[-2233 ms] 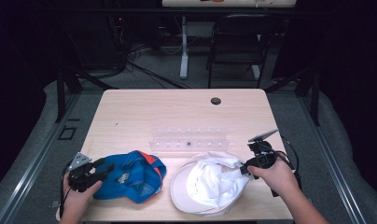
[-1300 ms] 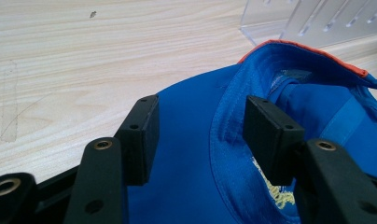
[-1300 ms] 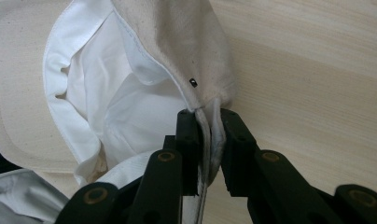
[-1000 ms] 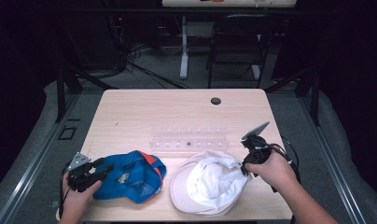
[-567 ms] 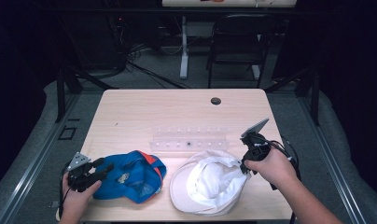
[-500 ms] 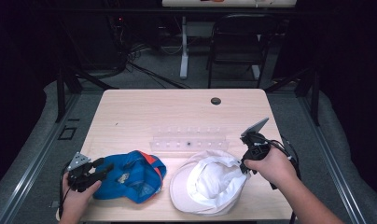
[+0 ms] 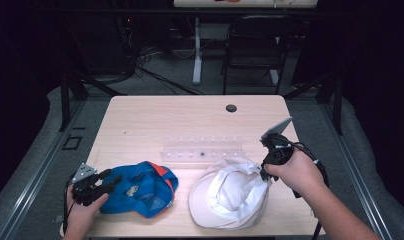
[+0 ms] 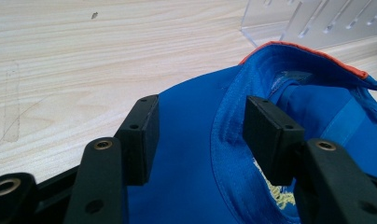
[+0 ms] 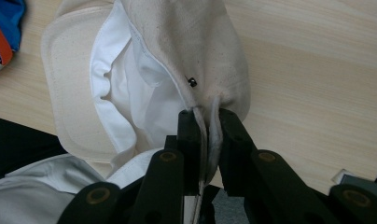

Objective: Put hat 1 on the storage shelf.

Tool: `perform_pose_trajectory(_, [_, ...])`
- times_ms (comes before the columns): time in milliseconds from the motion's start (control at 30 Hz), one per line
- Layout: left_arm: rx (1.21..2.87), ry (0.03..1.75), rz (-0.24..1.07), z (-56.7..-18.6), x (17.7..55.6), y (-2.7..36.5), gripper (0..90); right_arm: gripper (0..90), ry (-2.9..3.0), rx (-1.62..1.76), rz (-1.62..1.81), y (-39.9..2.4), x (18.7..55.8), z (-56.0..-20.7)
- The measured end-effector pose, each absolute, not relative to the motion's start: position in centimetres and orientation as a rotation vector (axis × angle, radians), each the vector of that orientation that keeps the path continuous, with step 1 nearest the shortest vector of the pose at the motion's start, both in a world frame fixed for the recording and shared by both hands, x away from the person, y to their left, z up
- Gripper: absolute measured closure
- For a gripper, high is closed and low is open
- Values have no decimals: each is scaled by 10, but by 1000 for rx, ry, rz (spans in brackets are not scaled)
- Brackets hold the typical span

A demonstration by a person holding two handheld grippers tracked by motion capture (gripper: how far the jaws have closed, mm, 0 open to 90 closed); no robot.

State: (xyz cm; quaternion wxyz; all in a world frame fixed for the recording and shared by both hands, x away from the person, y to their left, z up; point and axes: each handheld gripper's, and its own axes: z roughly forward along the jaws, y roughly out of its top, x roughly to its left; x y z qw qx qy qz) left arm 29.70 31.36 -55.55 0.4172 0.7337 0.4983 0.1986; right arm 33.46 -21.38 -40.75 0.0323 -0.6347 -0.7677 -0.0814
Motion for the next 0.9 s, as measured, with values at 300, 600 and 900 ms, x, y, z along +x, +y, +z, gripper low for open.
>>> perform_pose_trajectory(300, [1849,1254,495,-556,297,313,468,810,-2284,-1931,-276,-221,331,-393])
perform_pose_trajectory(600, [1847,1255,496,-556,297,313,468,815,-2078,-1866,-446,-226,332,-387])
perform_pose_trajectory(900, [1842,1246,502,-556,297,312,468,817,-1812,-1755,-610,-233,332,-380])
